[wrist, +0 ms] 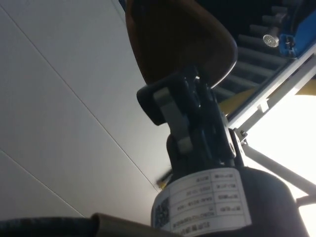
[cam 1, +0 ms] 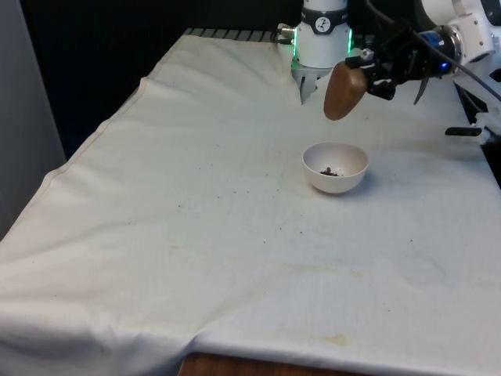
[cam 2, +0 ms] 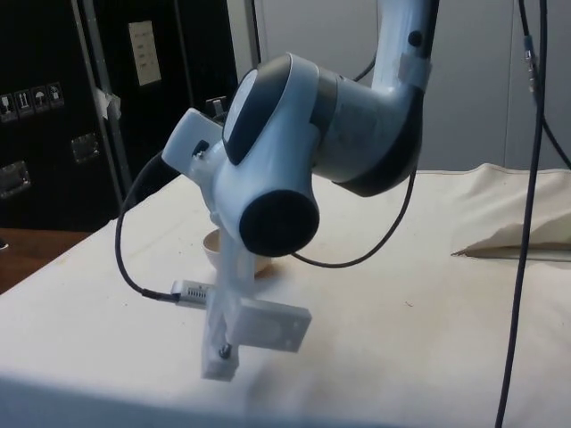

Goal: Pour the coffee beans from the cup into the bowl.

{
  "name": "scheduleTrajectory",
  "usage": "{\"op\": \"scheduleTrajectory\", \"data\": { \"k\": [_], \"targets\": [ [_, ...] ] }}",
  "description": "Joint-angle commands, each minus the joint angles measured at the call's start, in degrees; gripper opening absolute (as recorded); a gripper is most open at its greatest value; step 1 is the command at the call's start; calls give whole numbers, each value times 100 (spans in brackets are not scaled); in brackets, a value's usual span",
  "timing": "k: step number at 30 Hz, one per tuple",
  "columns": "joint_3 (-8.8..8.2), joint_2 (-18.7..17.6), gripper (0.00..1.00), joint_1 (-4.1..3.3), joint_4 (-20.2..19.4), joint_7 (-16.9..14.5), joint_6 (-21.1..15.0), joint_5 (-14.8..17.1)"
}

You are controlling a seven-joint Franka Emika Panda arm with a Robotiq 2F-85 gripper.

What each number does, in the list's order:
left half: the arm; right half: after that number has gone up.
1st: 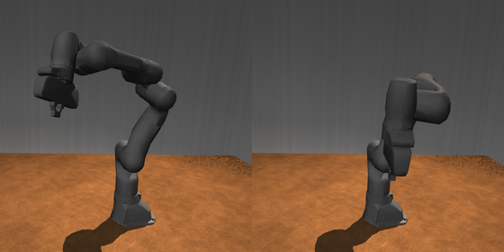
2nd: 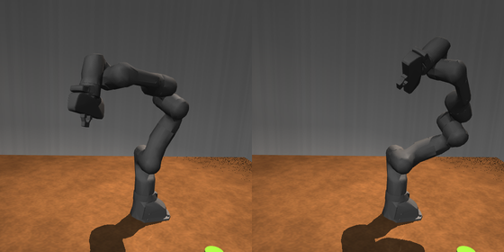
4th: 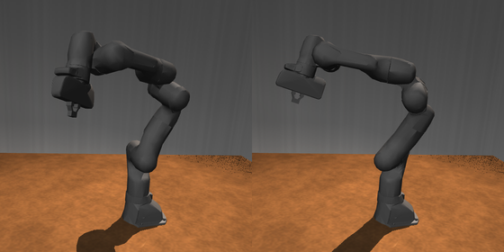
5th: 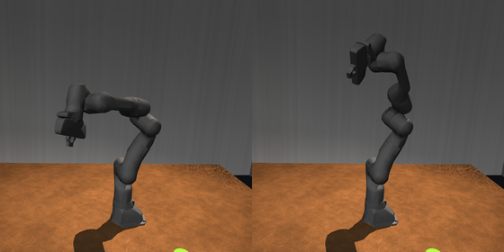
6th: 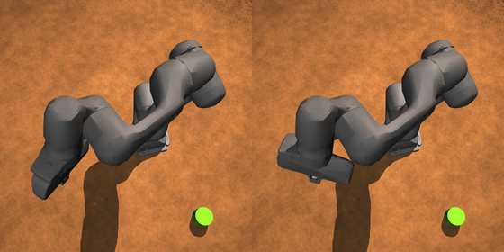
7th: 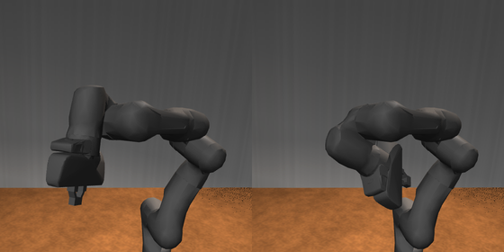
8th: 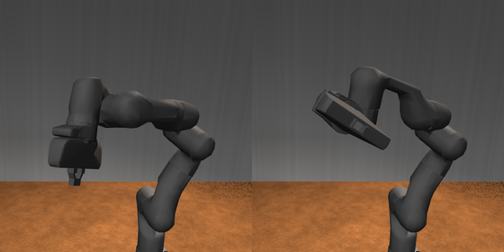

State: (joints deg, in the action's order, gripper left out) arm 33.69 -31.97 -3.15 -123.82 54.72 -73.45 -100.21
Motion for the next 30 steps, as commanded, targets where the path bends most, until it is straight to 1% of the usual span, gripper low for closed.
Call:
{"op": "scheduleTrajectory", "data": {
  "k": [1,6,7,8,11,15,16,17,20,24,25,26,30],
  "targets": [
    [40,86,4,69,-52,0,-126,40],
    [46,258,4,109,-86,-6,-218,92],
    [0,195,4,52,-46,11,-103,63],
    [40,286,4,109,-92,-11,-229,109],
    [34,384,4,115,-109,-29,-264,143],
    [34,544,4,143,-143,-52,-338,195],
    [0,470,4,92,-103,-17,-218,160],
    [34,573,4,149,-143,-52,-355,206],
    [29,653,4,178,-160,-40,-407,241],
    [17,785,4,235,-195,-6,-533,298],
    [-17,710,4,172,-149,6,-390,258],
    [6,808,4,241,-201,0,-561,315],
    [-46,957,4,292,-246,34,-705,395]
  ]
}}
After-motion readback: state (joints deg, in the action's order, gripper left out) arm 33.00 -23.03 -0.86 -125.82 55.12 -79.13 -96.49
